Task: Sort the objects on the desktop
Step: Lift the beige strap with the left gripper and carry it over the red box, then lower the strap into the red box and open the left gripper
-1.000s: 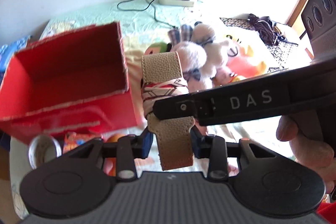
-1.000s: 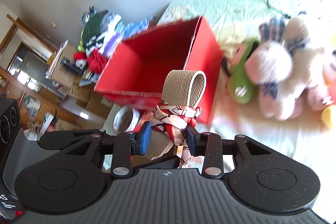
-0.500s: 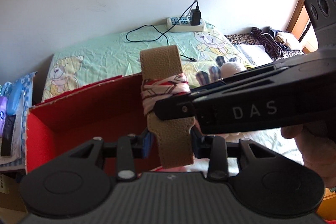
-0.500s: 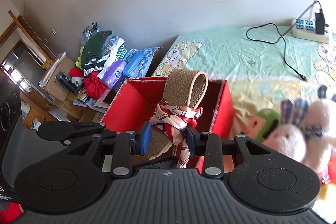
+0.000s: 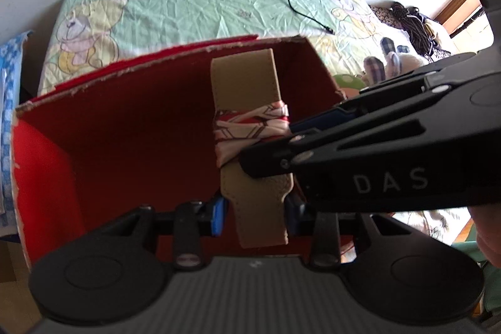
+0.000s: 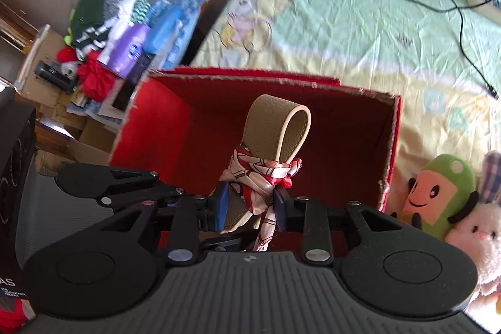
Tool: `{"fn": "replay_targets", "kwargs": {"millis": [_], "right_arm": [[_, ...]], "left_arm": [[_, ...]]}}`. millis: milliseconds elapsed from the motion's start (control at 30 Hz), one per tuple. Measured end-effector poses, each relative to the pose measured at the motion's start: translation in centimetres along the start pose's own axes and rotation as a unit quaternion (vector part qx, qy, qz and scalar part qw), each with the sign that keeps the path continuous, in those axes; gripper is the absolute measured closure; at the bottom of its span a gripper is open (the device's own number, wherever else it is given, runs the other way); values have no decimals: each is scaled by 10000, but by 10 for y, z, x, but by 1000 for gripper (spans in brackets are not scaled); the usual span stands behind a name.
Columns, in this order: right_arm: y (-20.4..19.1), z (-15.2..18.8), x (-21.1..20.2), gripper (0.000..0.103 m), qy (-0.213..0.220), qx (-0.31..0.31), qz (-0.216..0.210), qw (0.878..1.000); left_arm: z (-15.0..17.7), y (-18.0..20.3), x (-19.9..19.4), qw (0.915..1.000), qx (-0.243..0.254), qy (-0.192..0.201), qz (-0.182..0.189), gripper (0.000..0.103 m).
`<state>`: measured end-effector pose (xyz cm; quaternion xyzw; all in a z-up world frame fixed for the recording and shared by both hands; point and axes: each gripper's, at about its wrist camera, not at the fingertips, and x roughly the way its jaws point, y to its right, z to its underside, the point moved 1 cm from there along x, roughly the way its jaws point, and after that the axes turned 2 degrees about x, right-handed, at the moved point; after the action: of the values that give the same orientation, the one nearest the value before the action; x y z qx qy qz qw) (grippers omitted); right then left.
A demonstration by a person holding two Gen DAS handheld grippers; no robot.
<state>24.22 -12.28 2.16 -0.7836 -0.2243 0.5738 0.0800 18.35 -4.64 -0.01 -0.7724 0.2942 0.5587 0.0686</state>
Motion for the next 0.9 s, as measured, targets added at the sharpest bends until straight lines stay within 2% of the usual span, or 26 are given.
{"fn": "replay_targets", "kwargs": {"millis": [267,500,567,633,733,900], "right_arm": [[5,-10,45,70,-832,-10,440,9956],[16,-11,65,69,-1198,-41,648,9907],[20,-11,68,68,-1250,-57,728,9895],[21,-10,69,73,-1229,-193,870,9884],[23,-10,69,71,-1220,-219,895,9882],[24,-11,59,71,-965,-390,1153,9879]], "left_arm": [[-4,-21,51,9958,-282,-815,296,64],[-8,-26,78,9898,-453,-1246,513,64],[-9,-25,83,9882,-489,-1326,585,64],[-11,-23,88,9870,-486,-1403,618,65],[-11,-23,89,9845,-537,-1471,784,65],[-10,-27,91,9801,-826,-1557,915,65]]}}
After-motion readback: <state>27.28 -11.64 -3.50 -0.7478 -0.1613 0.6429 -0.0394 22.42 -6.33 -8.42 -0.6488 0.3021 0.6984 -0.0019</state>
